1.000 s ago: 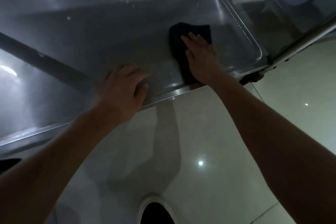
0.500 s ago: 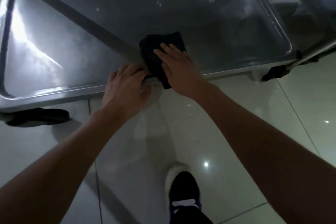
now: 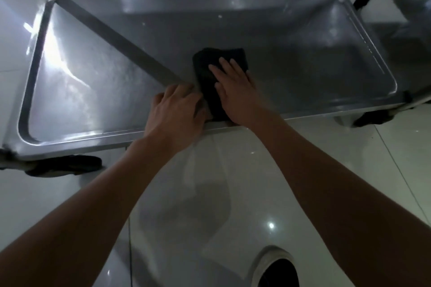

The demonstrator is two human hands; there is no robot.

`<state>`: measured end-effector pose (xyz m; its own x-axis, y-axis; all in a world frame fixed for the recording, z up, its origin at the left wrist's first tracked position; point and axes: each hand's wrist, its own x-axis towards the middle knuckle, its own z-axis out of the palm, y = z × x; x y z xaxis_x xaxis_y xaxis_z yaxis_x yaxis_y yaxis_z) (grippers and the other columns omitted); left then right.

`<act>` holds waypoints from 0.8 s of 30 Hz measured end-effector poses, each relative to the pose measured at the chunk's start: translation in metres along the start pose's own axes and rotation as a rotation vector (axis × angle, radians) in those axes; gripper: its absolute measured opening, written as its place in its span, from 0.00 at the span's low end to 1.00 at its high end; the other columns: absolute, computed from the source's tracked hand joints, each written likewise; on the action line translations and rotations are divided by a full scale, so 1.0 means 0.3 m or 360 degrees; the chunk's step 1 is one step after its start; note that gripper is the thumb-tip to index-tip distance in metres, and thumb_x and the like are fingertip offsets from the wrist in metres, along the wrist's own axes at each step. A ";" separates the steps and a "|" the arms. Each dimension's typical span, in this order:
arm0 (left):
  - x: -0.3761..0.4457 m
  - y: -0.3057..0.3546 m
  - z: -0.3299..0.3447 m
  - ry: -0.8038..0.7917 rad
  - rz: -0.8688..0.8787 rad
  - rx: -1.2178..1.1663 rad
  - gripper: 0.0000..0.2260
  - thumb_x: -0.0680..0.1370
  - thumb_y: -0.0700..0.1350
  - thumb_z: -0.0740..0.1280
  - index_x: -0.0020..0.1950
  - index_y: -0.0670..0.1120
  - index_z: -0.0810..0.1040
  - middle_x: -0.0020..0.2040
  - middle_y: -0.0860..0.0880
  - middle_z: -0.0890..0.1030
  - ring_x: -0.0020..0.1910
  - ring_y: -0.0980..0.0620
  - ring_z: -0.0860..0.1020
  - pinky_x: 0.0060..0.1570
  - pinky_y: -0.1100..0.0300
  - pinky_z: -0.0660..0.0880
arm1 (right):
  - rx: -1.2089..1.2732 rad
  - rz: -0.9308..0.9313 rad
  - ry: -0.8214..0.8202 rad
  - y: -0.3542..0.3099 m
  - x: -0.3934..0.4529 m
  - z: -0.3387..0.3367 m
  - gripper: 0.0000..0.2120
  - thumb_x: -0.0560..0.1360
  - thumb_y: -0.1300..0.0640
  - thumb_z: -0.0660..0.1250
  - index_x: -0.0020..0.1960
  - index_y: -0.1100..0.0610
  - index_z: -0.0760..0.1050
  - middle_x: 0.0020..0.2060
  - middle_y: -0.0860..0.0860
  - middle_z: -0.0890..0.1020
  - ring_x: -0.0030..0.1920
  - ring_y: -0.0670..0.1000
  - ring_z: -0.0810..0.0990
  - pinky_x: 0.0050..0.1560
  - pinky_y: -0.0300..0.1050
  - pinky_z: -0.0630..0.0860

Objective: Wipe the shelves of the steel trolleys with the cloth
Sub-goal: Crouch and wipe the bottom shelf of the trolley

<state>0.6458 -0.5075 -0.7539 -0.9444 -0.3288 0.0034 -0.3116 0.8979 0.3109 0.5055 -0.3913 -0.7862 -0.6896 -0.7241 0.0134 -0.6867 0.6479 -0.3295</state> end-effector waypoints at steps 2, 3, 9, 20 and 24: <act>0.037 0.003 0.004 -0.0012 -0.0001 0.0009 0.16 0.80 0.52 0.59 0.66 0.51 0.76 0.67 0.49 0.74 0.67 0.44 0.69 0.62 0.47 0.66 | -0.0015 0.0001 -0.0051 0.002 0.074 0.000 0.24 0.84 0.54 0.51 0.80 0.47 0.56 0.81 0.49 0.54 0.80 0.52 0.48 0.77 0.58 0.48; 0.052 0.005 0.002 -0.0012 -0.0005 0.0000 0.17 0.80 0.52 0.60 0.66 0.51 0.76 0.68 0.48 0.74 0.67 0.44 0.69 0.63 0.47 0.66 | -0.0022 -0.0009 -0.0091 0.003 0.101 -0.005 0.25 0.84 0.54 0.51 0.80 0.47 0.55 0.81 0.50 0.53 0.80 0.53 0.48 0.77 0.59 0.48; 0.105 -0.009 0.019 0.0021 -0.0019 0.0055 0.16 0.81 0.52 0.59 0.67 0.50 0.76 0.67 0.48 0.74 0.68 0.43 0.69 0.63 0.46 0.67 | 0.0051 -0.0055 -0.0135 0.009 0.267 -0.006 0.24 0.84 0.55 0.51 0.80 0.47 0.57 0.81 0.50 0.53 0.80 0.53 0.48 0.77 0.59 0.47; 0.194 0.095 0.045 0.0084 -0.0060 0.0104 0.14 0.79 0.49 0.61 0.62 0.47 0.76 0.64 0.46 0.73 0.64 0.44 0.69 0.59 0.46 0.69 | 0.0069 -0.0067 -0.0068 0.097 0.288 -0.052 0.23 0.85 0.56 0.49 0.79 0.48 0.58 0.81 0.49 0.54 0.80 0.51 0.48 0.78 0.55 0.46; 0.254 0.177 0.092 0.0107 0.0024 0.0121 0.14 0.78 0.50 0.61 0.60 0.47 0.77 0.62 0.46 0.75 0.64 0.42 0.70 0.57 0.44 0.69 | 0.0048 0.0067 0.0012 0.276 0.266 -0.111 0.22 0.86 0.54 0.49 0.79 0.48 0.57 0.81 0.49 0.54 0.80 0.52 0.48 0.78 0.56 0.47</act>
<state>0.5544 -0.4768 -0.7633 -0.9407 -0.3314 0.0719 -0.3066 0.9218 0.2370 0.3861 -0.3876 -0.7810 -0.7194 -0.6945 0.0061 -0.6501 0.6703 -0.3580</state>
